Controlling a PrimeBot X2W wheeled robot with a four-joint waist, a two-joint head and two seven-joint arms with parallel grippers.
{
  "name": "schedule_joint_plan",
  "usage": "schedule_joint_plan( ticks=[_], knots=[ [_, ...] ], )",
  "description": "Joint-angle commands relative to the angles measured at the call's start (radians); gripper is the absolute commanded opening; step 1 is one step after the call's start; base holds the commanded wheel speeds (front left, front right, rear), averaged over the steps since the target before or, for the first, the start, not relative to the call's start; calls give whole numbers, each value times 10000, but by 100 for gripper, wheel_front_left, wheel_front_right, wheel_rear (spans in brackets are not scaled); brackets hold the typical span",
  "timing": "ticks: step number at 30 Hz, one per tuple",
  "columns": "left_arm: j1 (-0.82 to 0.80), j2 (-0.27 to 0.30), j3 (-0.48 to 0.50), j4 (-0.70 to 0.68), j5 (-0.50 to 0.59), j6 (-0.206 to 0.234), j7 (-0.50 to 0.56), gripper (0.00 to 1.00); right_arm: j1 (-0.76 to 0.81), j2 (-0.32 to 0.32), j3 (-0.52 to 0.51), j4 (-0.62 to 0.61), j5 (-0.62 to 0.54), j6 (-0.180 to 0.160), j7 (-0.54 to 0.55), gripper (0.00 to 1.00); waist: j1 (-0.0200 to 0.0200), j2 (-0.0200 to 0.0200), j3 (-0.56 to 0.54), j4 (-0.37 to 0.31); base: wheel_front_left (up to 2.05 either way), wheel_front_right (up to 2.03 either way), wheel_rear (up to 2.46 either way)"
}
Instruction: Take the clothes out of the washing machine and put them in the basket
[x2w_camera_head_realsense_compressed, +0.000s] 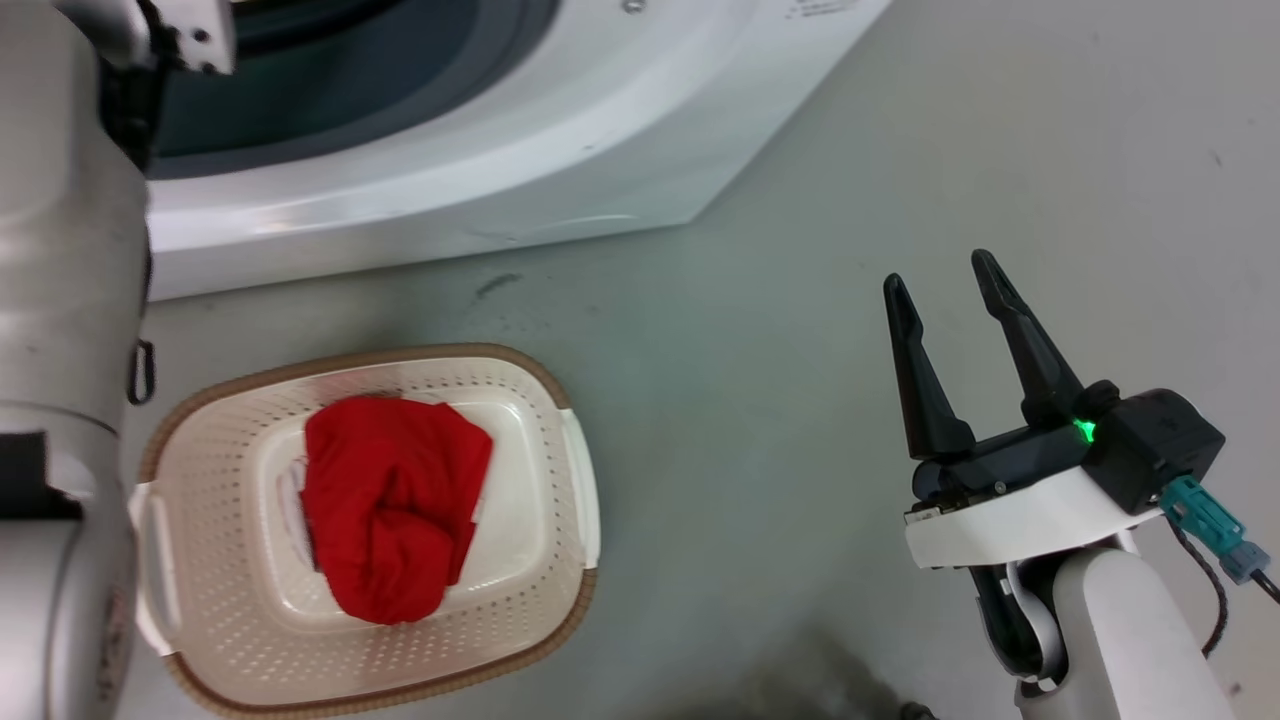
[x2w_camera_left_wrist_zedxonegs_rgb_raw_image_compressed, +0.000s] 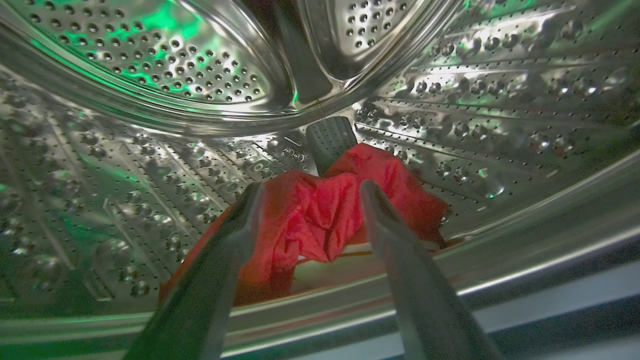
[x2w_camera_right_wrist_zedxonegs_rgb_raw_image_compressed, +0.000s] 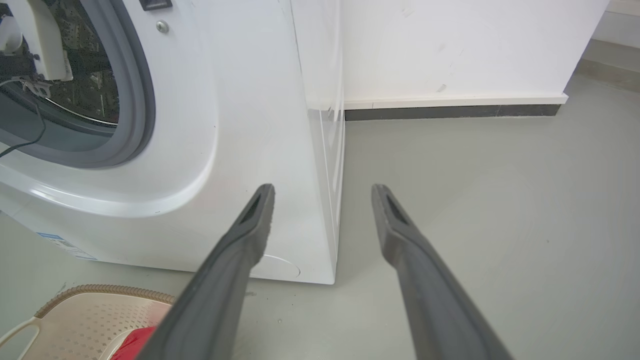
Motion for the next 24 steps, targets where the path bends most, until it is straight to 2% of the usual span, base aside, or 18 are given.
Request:
schedule_joint_plan(
  ticks=[1,14,24],
  knots=[
    [-296,180,-87,174,111,-57,201,100,-204,12,78,68,120,-7,-105,100,-2,-1,478,-484,0,0,0],
    [-2571,1651,-821,1420,765,-329,2750,100,-573,12,744,364,791,-7,-345,100,-2,-1,1609,-1550,0,0,0],
    [-3512,2553,-1178,1772,969,-418,4544,100,-460,10,1025,69,1214,-7,-341,100,-2,-1,2233,-2154,0,0,0]
  ],
)
